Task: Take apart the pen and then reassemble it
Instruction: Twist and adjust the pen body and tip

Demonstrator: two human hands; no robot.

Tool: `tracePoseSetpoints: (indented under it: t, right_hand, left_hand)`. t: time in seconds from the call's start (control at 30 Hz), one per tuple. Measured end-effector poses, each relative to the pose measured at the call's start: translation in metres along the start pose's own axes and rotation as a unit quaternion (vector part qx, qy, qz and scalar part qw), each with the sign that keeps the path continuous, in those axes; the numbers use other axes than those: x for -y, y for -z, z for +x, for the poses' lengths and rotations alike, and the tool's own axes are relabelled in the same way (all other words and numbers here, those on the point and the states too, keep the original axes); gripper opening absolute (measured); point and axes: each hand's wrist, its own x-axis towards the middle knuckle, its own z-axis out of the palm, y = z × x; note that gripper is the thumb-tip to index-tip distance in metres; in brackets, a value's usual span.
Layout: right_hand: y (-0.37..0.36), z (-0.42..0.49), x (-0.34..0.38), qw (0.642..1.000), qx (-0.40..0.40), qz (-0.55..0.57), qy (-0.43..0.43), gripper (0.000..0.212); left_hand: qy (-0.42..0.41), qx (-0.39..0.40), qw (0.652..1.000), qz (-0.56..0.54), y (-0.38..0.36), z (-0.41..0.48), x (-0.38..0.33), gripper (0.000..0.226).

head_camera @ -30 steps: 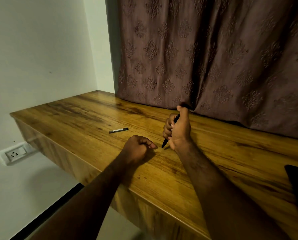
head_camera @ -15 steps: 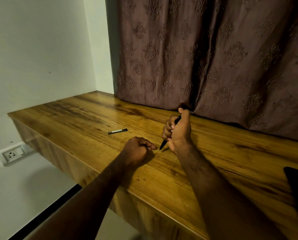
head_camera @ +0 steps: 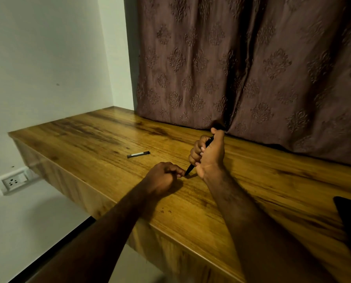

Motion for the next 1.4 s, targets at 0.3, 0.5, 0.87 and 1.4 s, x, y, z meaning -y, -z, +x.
tracePoseSetpoints:
  t: [0.3, 0.5, 0.87, 1.4]
  right_hand:
    - [-0.0007, 0.0006, -0.0022, 1.0, -0.002, 0.002, 0.005, 0.055]
    - [0.0005, -0.0004, -0.0033, 1.0, 0.001, 0.005, -0.006, 0.062]
    - [-0.0003, 0.0008, -0.0029, 1.0, -0.001, -0.006, 0.01, 0.058]
    - [-0.0019, 0.0007, -0.0015, 0.999, -0.006, -0.024, 0.021, 0.06]
  left_hand:
    - [-0.01, 0.019, 1.0, 0.02, 0.0025, -0.0014, -0.0009, 0.024]
    - [-0.006, 0.015, 1.0, 0.01, 0.0022, -0.0004, 0.0006, 0.022]
    - [0.123, -0.041, 0.979, -0.159, -0.0029, -0.0047, -0.0062, 0.019]
    - [0.123, -0.058, 0.977, -0.165, 0.0007, -0.0063, -0.0041, 0.017]
